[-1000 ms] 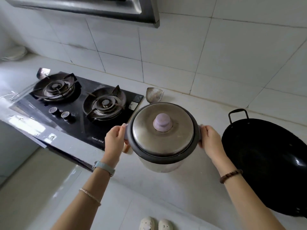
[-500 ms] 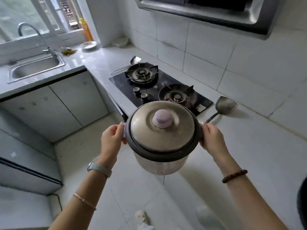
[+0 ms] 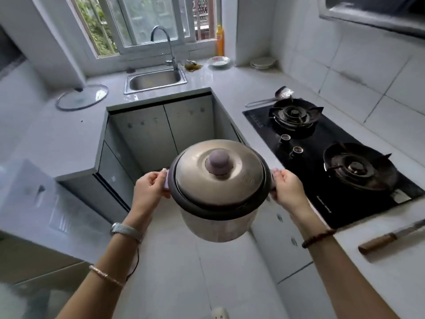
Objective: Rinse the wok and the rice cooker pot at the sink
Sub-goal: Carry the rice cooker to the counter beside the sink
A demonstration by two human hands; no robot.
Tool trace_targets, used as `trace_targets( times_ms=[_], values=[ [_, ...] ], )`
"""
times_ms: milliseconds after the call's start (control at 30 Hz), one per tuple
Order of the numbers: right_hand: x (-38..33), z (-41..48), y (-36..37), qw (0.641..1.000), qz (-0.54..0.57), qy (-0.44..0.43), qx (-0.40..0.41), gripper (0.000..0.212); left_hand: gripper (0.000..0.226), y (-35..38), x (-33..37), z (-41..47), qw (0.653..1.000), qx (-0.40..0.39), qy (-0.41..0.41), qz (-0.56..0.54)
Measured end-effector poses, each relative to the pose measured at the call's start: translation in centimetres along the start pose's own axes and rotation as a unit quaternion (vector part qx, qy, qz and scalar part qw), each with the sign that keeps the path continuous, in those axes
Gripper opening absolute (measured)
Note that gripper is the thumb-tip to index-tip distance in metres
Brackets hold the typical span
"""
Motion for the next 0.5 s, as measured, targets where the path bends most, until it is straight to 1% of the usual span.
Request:
trace_targets(
  times_ms=[233,300,500],
  values=[
    [-5.5,2.8,8.2,0.999,0.002,-0.026,-0.034,0.040,0.032,-4.9,-0.7,6.7,0.999,0.037,-0.022,-0.005],
    [-6.7,4.1,10.1,0.998,0.014,-0.034,-0.050,0.040,0.033,-5.5,-0.9,8.4,0.998,0.051,-0.029,-0.009],
    [-9.5,8.9,15.3,0.995,0.000,-0.049,-0.084,0.042,0.034,-5.3,-1.9,14.1,0.996,0.077,-0.054,-0.003]
  ],
)
Point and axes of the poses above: each hand's wrist, its own z-axis towards the middle knuckle, its own y-axis out of the palm, x = y × z, the point moved 3 cm from there along z, towards the middle knuckle, and after that the axes turned 10 degrees about x, right-handed, at the moved point
